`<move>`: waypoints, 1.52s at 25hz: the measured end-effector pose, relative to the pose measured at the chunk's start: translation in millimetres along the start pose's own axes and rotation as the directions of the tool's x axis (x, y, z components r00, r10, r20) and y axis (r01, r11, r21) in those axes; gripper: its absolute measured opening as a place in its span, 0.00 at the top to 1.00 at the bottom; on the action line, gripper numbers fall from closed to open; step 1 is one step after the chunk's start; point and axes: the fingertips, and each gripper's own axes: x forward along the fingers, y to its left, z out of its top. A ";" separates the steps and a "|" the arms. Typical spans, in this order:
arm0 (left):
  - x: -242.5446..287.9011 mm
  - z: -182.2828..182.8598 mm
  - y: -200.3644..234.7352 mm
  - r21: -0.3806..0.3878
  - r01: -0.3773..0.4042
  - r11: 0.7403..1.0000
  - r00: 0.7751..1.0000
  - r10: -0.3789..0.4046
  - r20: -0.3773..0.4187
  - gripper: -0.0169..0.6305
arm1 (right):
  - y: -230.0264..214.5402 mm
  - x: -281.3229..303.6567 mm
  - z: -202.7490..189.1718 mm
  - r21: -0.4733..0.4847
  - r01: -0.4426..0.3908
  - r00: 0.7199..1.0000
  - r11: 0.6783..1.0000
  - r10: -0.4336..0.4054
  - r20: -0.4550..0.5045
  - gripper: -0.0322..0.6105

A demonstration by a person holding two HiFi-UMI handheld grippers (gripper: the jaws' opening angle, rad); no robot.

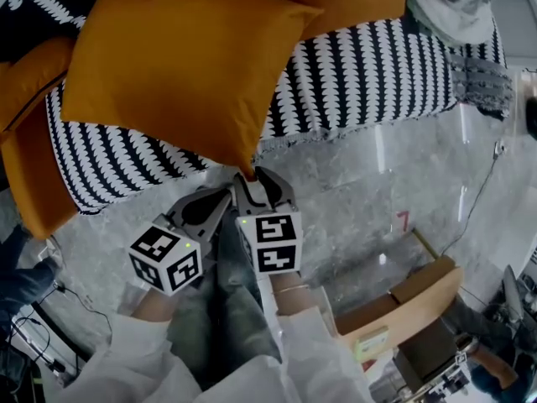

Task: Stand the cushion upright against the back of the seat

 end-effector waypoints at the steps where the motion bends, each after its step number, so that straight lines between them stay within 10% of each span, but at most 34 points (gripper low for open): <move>1: -0.1 -0.2 0.9 -0.003 0.000 1.000 1.000 0.000 -0.001 0.96 | 0.9 1.7 -1.4 0.003 -0.005 1.000 1.000 0.005 -0.008 0.73; 38: -37.0 27.0 1.6 0.026 -0.041 0.999 0.997 0.039 0.070 0.96 | 23.9 -25.4 30.1 0.057 -0.045 0.996 0.997 0.040 0.080 0.90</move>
